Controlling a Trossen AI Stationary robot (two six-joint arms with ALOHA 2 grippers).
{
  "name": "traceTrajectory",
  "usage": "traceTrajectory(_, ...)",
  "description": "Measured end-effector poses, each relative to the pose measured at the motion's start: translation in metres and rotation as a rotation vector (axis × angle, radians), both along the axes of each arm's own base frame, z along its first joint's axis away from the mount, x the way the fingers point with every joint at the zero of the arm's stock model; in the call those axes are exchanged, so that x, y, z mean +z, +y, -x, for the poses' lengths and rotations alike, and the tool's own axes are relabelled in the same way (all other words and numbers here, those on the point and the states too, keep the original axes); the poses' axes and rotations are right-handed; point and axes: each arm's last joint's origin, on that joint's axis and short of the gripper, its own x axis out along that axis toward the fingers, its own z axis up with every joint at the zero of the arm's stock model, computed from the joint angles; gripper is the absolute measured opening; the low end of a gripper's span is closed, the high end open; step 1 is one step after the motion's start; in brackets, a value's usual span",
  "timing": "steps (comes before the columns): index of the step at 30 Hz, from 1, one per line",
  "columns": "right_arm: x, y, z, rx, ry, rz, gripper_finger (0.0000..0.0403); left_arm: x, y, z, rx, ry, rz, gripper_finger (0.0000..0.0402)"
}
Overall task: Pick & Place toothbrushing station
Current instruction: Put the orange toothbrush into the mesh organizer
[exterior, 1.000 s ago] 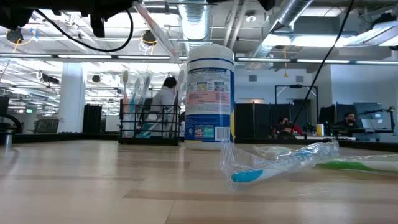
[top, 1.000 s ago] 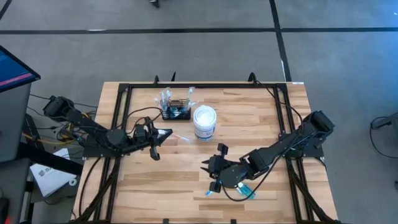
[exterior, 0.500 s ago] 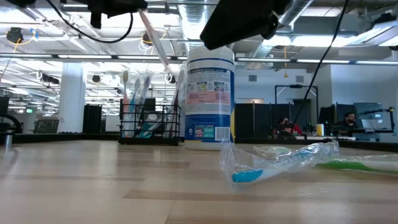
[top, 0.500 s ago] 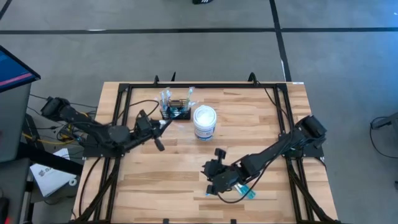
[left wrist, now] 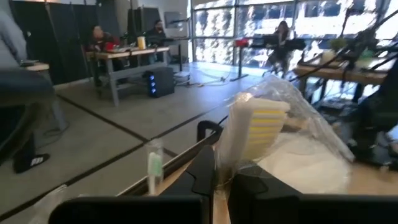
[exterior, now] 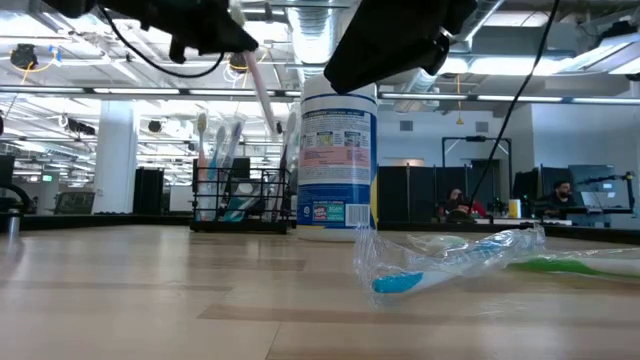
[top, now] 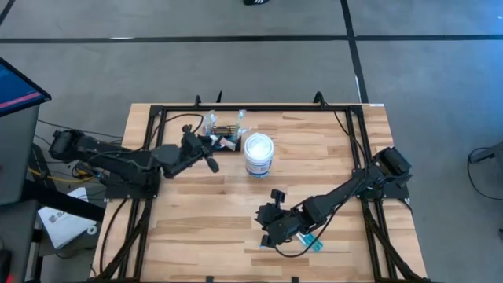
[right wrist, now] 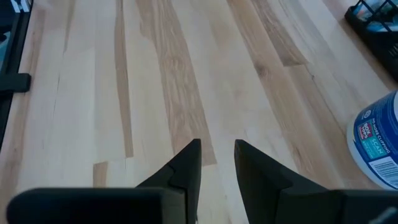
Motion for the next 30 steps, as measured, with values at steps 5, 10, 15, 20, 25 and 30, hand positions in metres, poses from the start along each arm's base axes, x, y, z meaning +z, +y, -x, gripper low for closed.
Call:
traceTrajectory(5,0.0,0.0,0.0,0.0,-0.001,-0.001,0.0087,-0.011,0.017,-0.009,0.048,0.038,0.018,0.0006)
traceTrajectory(10,0.0,0.0,0.0,0.0,0.0,0.0,0.0087,-0.018,0.03,-0.013,0.08,0.049,0.039,0.0006)
traceTrajectory(15,0.0,0.0,0.0,0.0,0.0,0.0,0.0087,-0.018,0.036,-0.013,0.1,0.043,0.046,0.0006)
traceTrajectory(20,0.0,0.0,0.0,0.0,0.0,0.0,0.0087,-0.018,0.043,-0.013,0.111,0.029,0.062,0.0007)
traceTrajectory(25,0.0,0.0,0.0,0.001,0.0,0.0,0.0087,-0.013,0.048,-0.016,0.13,0.023,0.062,0.0007)
traceTrajectory(30,0.0,-0.001,0.0,-0.001,0.003,0.002,0.0087,-0.006,0.05,-0.026,0.127,0.036,0.043,0.0007)
